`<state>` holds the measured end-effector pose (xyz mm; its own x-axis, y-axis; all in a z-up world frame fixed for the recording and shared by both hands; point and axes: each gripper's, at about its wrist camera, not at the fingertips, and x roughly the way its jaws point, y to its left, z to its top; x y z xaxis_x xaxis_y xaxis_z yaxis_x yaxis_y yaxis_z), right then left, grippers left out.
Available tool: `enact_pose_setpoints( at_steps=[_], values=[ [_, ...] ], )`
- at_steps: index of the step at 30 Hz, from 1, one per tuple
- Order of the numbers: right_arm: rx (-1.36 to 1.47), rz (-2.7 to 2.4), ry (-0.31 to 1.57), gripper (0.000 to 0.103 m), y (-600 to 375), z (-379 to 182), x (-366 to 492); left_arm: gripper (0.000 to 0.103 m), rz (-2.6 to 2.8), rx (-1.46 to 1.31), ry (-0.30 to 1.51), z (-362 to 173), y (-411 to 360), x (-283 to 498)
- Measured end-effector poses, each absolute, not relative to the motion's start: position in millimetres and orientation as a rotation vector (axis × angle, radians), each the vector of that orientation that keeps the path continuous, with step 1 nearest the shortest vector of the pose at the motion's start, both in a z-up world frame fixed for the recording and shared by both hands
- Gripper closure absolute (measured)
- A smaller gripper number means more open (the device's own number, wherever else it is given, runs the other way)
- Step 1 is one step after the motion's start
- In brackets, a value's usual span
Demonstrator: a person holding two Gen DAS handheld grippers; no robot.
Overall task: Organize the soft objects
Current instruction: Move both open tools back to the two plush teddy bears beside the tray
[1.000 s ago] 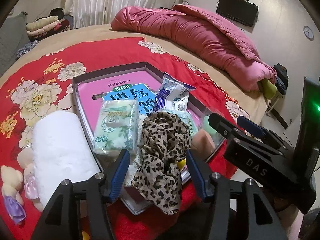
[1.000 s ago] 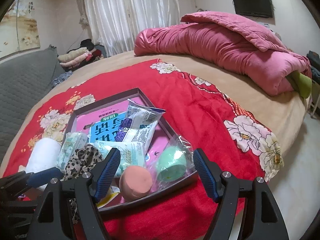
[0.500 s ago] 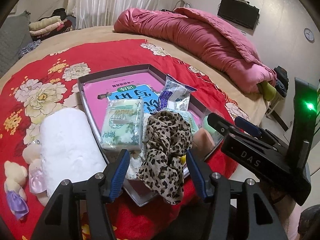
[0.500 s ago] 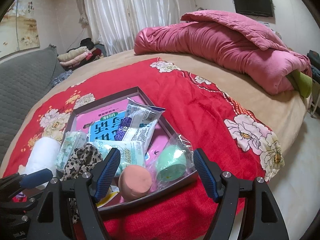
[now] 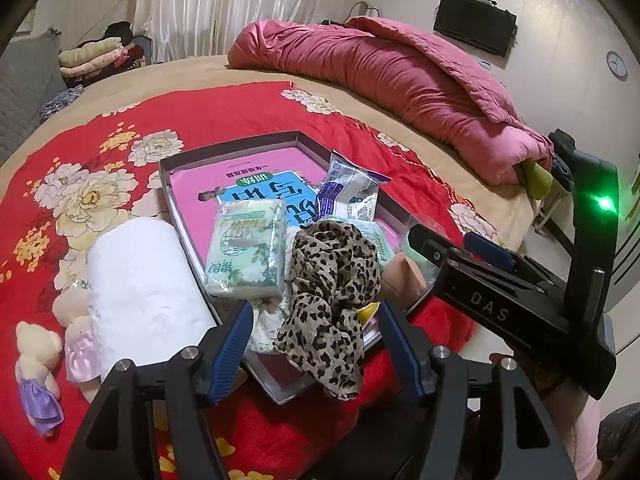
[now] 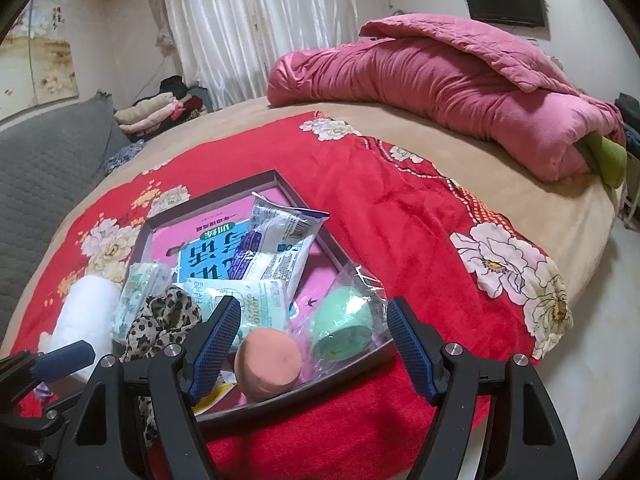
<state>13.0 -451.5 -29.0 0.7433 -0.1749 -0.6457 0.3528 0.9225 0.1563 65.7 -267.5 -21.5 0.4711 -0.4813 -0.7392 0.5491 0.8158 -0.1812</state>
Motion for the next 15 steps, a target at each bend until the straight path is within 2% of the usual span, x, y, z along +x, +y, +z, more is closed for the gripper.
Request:
enact_pose_setpoints(
  at_steps=[15],
  values=[
    [0.232, -0.317, 0.622, 0.026, -444, -14, 3, 0.038, -0.563, 0.081, 0.854, -8, -253, 63]
  ],
)
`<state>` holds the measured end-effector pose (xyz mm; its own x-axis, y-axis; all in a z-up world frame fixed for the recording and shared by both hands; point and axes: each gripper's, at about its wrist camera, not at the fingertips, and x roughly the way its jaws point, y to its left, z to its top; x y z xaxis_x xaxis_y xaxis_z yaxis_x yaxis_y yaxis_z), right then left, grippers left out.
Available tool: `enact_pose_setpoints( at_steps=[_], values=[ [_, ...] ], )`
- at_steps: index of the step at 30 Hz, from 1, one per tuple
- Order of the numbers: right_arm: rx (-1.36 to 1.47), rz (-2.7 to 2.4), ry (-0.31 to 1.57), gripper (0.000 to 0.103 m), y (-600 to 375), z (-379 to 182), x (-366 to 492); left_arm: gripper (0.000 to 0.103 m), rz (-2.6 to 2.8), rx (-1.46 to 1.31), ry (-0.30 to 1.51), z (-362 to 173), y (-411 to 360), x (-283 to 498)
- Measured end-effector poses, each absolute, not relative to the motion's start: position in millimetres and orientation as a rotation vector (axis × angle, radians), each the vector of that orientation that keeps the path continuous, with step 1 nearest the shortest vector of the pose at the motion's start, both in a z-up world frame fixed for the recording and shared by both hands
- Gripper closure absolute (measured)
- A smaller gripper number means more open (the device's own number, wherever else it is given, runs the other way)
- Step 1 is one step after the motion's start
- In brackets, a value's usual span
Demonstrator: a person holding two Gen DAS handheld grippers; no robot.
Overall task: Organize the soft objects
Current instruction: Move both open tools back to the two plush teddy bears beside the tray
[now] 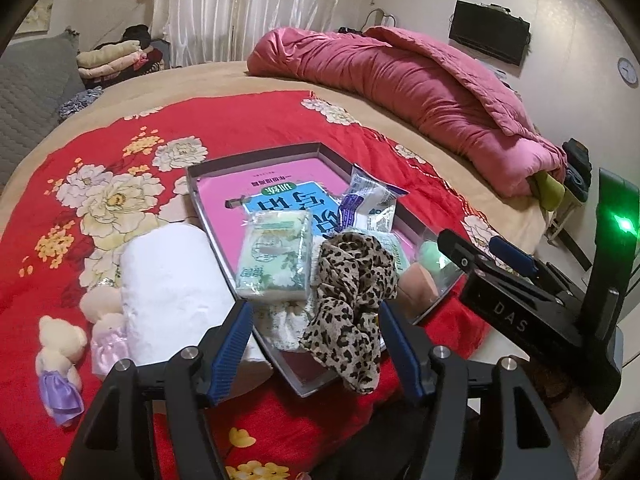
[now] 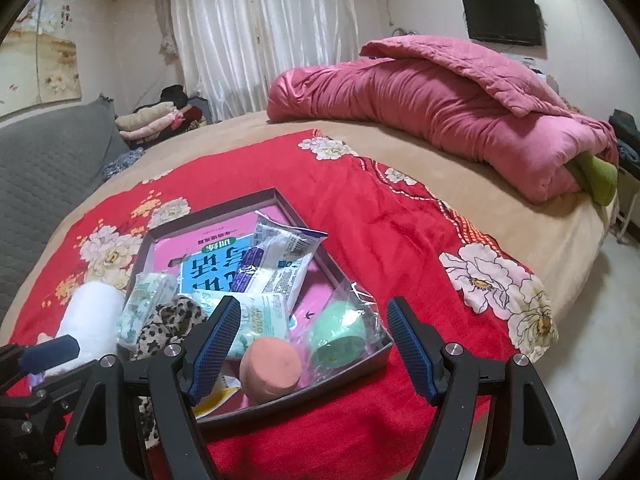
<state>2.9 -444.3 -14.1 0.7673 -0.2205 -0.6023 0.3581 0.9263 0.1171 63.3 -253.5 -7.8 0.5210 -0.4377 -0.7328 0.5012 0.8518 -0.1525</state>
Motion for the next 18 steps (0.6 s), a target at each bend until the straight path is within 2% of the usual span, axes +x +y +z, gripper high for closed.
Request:
enact_pose_setpoints(
  at_steps=[18],
  values=[
    [0.134, -0.251, 0.573, 0.026, -395, 22, -13, 0.038, -0.525, 0.05, 0.834, 11, -208, 43]
  ],
)
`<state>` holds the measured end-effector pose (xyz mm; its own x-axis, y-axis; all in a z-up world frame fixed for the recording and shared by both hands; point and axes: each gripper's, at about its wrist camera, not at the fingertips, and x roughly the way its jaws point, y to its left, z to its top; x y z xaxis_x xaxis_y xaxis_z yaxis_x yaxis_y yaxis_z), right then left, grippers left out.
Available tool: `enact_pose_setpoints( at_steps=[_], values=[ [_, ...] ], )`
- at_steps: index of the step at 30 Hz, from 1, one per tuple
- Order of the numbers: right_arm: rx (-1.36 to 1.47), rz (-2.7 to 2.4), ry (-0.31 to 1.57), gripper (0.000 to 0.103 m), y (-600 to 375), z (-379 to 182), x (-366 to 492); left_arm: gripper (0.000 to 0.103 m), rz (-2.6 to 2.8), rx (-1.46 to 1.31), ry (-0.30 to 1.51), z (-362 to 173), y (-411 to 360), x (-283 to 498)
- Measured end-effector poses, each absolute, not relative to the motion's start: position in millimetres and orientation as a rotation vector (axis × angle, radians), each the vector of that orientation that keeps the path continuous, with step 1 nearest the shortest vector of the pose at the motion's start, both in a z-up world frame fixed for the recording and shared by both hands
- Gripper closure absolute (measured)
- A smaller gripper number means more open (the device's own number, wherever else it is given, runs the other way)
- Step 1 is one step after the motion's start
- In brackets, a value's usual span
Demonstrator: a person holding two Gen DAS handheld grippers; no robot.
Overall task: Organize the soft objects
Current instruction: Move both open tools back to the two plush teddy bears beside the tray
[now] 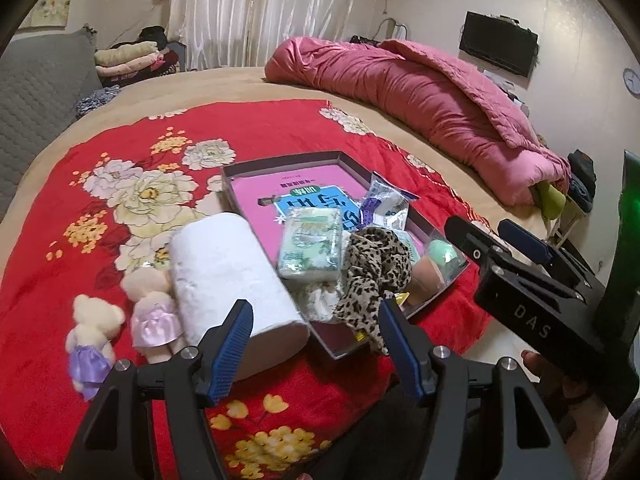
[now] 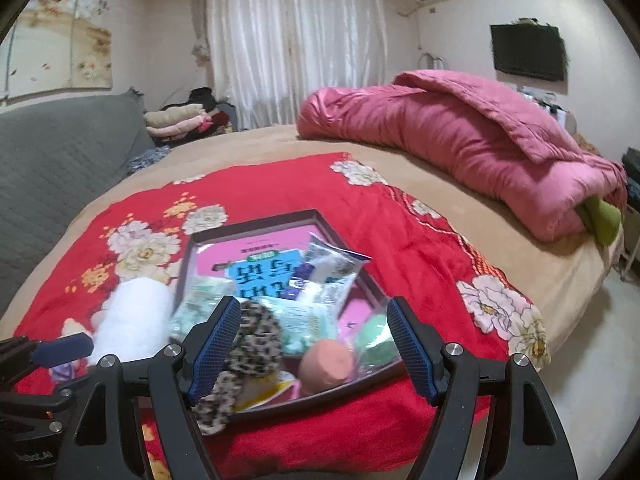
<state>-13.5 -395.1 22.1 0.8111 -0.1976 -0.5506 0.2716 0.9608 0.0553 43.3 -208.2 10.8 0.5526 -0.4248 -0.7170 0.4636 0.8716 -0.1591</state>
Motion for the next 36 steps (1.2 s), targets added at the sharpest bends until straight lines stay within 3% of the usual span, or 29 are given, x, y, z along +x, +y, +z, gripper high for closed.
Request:
enact_pose_setpoints(
  at_steps=[23, 36],
  values=[
    [-0.078, 0.002, 0.513, 0.026, -272, 66, -29, 0.038, -0.331, -0.077, 0.824, 23, -91, 42],
    [-0.234, 0.132, 0.479, 0.026, -215, 71, -42, 0.038, -0.201, -0.224, 0.897, -5, -15, 64]
  ],
)
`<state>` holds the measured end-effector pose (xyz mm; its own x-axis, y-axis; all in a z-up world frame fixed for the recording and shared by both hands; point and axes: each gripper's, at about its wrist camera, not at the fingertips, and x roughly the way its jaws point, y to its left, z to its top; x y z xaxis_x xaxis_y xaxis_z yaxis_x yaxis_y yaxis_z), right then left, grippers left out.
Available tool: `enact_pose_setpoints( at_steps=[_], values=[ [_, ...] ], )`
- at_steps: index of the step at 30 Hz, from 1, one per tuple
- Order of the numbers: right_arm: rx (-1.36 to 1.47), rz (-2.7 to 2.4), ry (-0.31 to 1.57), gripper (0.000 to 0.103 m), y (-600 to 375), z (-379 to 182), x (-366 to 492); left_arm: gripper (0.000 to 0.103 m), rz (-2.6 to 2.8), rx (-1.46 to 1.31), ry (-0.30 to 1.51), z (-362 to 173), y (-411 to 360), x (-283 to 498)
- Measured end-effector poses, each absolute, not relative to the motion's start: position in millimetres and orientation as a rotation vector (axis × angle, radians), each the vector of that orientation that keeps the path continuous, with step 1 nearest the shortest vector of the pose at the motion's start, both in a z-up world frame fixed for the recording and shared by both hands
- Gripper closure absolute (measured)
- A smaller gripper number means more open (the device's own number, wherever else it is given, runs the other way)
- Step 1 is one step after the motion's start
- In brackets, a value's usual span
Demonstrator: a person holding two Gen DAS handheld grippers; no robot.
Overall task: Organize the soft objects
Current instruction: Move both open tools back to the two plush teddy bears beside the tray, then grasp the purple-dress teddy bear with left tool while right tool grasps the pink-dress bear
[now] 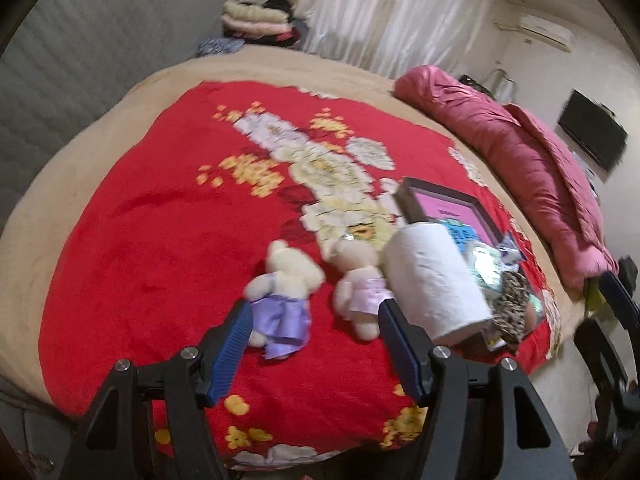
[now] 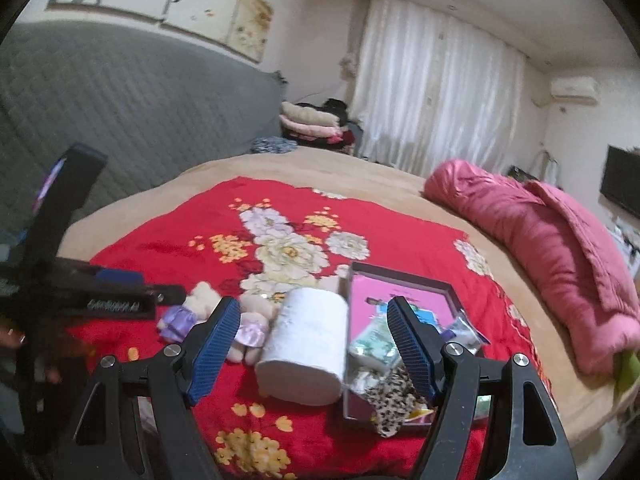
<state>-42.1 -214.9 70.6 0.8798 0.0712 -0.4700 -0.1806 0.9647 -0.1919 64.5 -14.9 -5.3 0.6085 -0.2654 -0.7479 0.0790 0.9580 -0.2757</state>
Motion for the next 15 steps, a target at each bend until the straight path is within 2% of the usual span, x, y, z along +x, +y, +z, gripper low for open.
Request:
enact_pose_setpoints(
  at_steps=[15],
  values=[
    [-0.302, 0.257, 0.568, 0.026, -184, 35, -23, 0.038, -0.189, -0.201, 1.037, -62, -13, 100]
  ],
)
